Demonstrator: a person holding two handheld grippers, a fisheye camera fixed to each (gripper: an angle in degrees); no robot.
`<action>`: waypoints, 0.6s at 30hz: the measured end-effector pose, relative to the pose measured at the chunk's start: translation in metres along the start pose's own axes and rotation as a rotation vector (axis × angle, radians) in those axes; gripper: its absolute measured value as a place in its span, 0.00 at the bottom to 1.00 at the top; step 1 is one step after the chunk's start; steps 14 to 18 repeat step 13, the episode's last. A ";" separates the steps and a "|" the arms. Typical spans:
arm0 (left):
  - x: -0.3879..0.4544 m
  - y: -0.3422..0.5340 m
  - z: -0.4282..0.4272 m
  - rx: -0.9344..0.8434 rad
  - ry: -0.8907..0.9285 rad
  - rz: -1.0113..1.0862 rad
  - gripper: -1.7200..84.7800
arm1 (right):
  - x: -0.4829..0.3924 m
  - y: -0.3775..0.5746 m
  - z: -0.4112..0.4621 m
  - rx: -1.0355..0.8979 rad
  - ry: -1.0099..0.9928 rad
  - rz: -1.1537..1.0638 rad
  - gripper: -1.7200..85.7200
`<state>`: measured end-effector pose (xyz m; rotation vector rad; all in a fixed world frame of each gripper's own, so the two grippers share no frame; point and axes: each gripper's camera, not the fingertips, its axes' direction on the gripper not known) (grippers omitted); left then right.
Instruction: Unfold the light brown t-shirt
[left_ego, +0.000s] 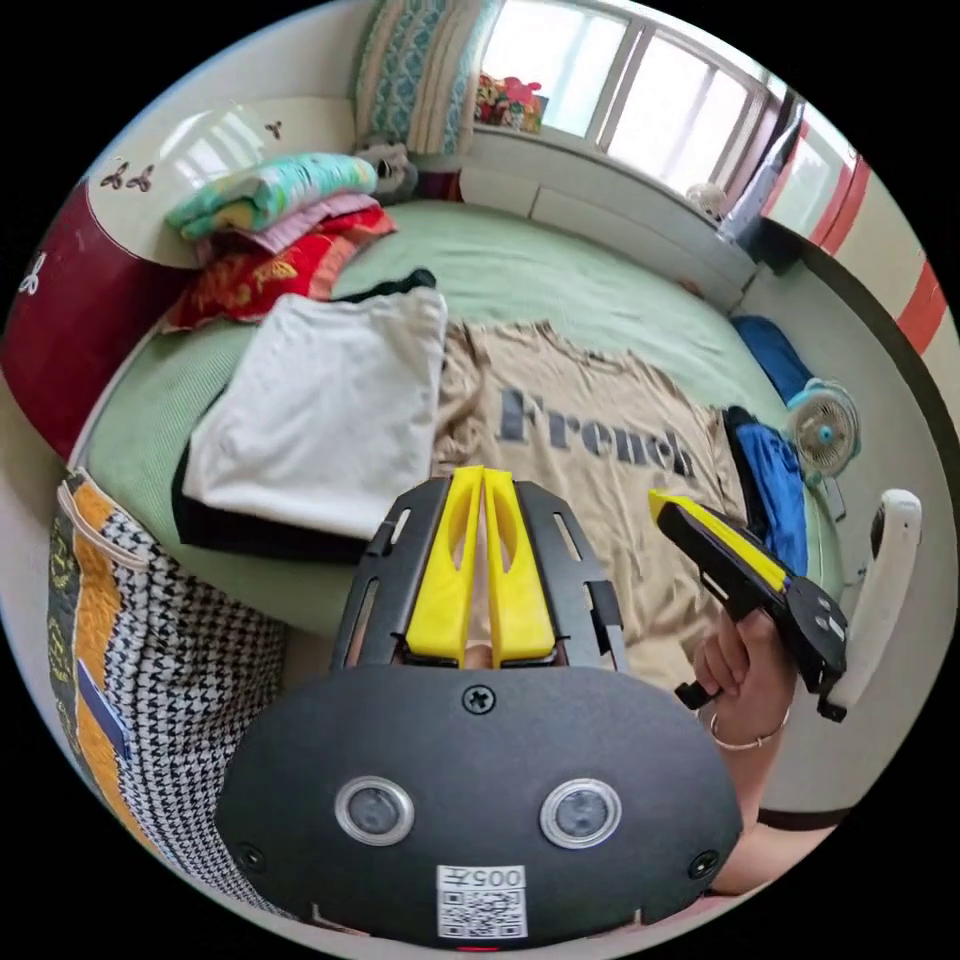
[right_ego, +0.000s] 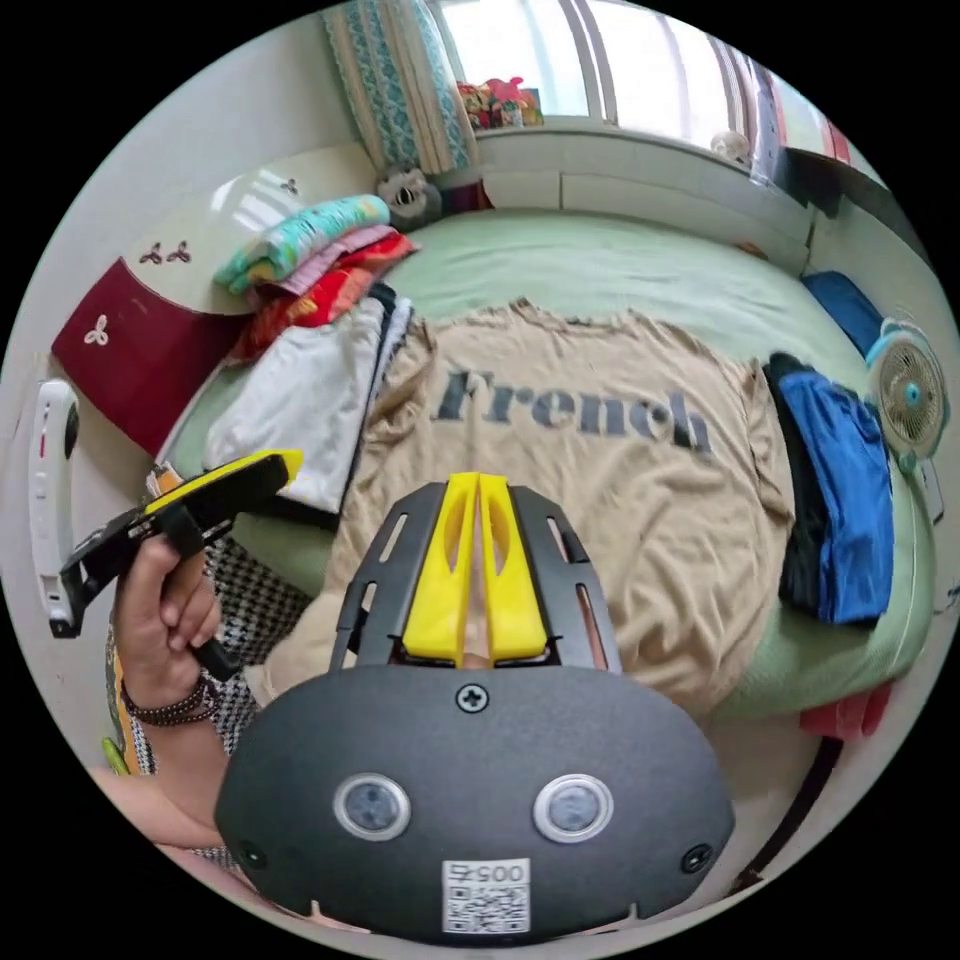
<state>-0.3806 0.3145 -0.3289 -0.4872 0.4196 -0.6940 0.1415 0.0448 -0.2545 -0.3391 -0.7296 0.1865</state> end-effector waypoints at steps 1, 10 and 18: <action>-0.002 -0.009 -0.004 0.018 -0.003 -0.011 0.02 | -0.007 -0.018 -0.005 0.045 -0.011 -0.017 0.01; -0.023 -0.093 -0.039 0.169 0.068 -0.075 0.02 | -0.052 -0.116 -0.026 0.218 -0.024 -0.090 0.07; -0.029 -0.095 -0.012 0.104 0.047 -0.074 0.02 | -0.059 -0.124 -0.004 0.218 -0.015 -0.113 0.09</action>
